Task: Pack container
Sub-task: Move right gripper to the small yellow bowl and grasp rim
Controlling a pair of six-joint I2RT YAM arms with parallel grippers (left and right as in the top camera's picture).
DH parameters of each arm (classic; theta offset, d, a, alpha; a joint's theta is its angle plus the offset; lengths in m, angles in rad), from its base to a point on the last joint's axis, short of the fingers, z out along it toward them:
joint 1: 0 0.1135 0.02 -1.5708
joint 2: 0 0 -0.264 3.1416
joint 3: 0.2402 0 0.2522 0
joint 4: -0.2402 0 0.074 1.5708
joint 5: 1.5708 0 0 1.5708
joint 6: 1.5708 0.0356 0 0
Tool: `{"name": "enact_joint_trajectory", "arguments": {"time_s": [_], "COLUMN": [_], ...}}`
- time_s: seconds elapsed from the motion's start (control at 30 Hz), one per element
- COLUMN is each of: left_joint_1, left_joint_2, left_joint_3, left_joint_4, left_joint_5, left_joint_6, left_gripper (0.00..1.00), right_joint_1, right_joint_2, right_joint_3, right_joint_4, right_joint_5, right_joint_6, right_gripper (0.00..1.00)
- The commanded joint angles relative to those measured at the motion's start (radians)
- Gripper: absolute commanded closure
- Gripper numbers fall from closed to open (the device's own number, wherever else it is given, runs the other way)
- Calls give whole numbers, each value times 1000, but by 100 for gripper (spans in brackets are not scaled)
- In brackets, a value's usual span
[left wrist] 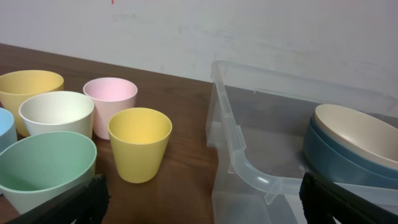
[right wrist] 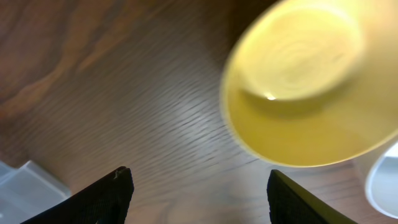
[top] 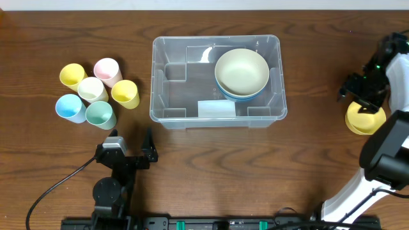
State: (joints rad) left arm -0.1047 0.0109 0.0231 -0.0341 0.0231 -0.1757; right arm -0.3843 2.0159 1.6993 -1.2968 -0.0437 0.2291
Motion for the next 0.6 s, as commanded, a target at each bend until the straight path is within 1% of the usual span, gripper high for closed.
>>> {"name": "enact_joint_trajectory", "arguments": {"time_s": [0.0, 0.13, 0.37, 0.57], "left_joint_1": [6, 6, 6, 6], "left_joint_2": [-5, -5, -5, -5], "left_joint_3": [-19, -19, -19, -19], "left_joint_4": [-38, -37, -37, -37], "left_joint_5": [-15, -15, -15, -14], "left_joint_6": [18, 18, 18, 18], "left_gripper": [2, 2, 2, 2], "right_joint_1": [-50, -71, -47, -39], "right_joint_2": [5, 6, 6, 6], "right_joint_3": [-5, -13, -57, -114], "right_joint_4": [9, 42, 152, 220], "right_joint_5": [21, 19, -9, 22], "right_joint_6": [-26, -41, -93, -72], "right_gripper": [29, 29, 30, 36]}}
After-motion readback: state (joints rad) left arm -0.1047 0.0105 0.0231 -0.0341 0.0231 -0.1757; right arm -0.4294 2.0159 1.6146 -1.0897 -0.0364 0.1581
